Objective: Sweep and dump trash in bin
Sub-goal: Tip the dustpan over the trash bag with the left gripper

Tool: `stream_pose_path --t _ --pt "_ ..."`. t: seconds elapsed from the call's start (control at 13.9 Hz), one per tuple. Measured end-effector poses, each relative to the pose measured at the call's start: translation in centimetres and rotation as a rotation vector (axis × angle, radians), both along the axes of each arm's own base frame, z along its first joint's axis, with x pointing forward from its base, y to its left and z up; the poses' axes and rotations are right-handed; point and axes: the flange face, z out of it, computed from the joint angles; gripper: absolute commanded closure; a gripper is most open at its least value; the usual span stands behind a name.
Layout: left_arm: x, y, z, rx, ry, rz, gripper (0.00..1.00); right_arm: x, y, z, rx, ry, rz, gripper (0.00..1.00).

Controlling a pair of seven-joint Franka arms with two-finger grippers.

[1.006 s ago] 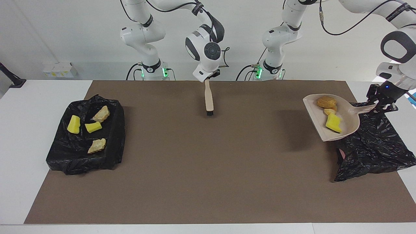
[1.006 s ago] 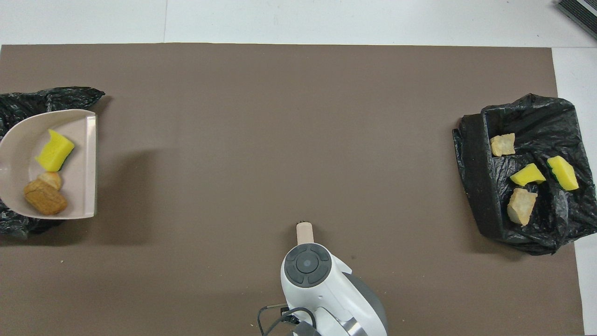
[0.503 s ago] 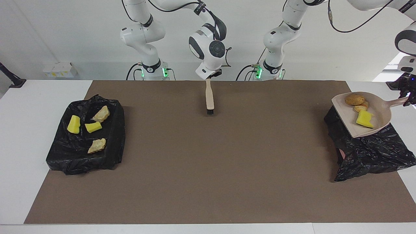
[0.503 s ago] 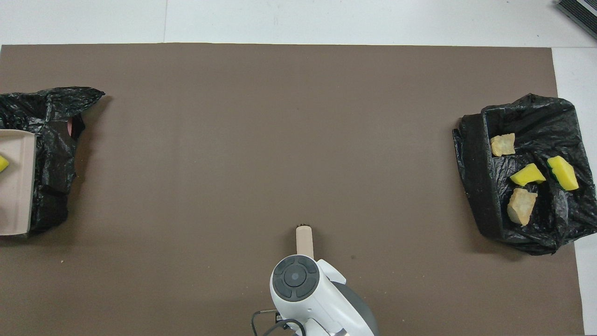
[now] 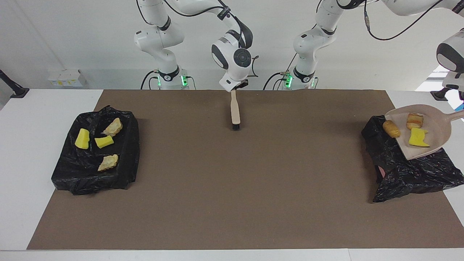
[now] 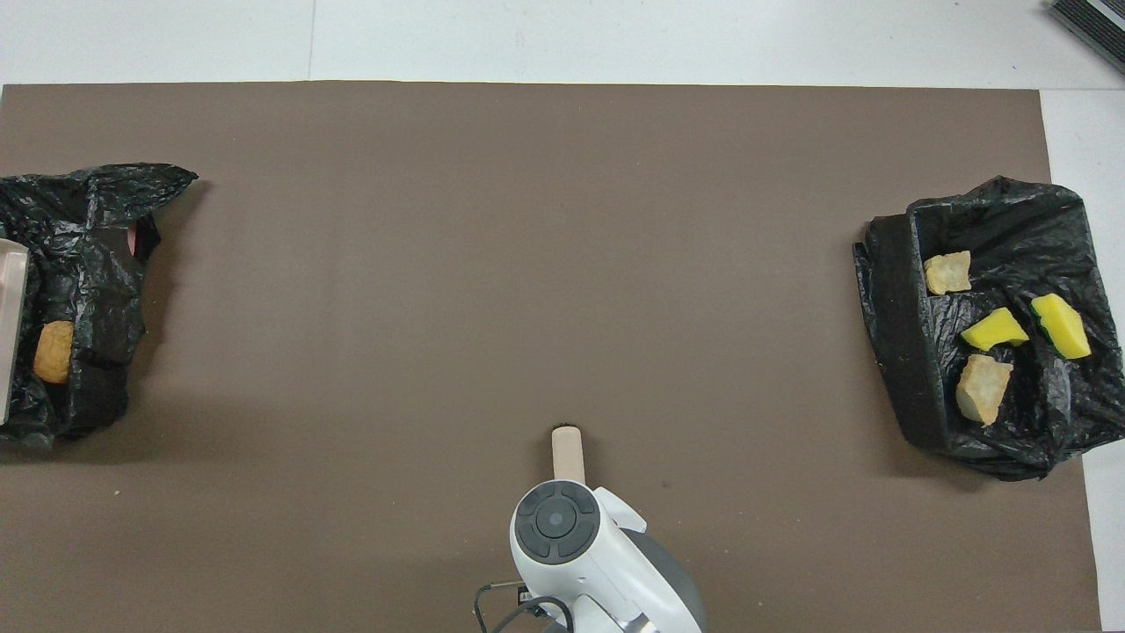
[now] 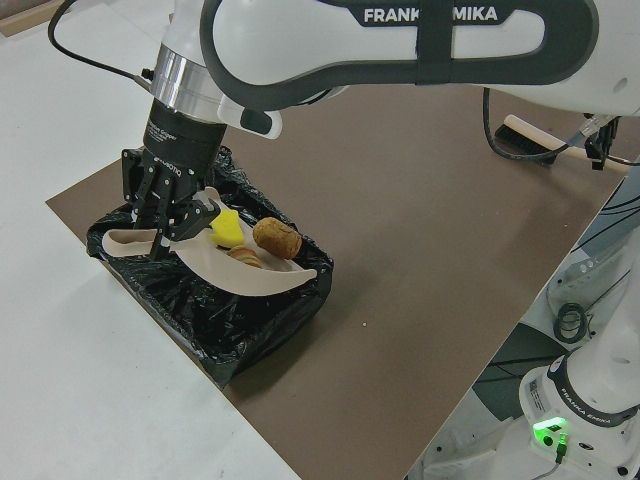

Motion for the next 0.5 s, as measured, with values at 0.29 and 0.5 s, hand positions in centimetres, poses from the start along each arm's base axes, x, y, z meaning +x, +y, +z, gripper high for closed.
stream_pose_path --t 0.29,0.5 --pt "0.9 -0.2 1.8 0.182 -0.024 -0.028 1.0 -0.2 -0.3 -0.5 -0.001 0.007 0.014 0.58" --pt "1.8 -1.7 2.7 0.264 -0.041 -0.061 1.0 0.0 -0.3 -0.4 0.004 0.001 0.009 0.22"
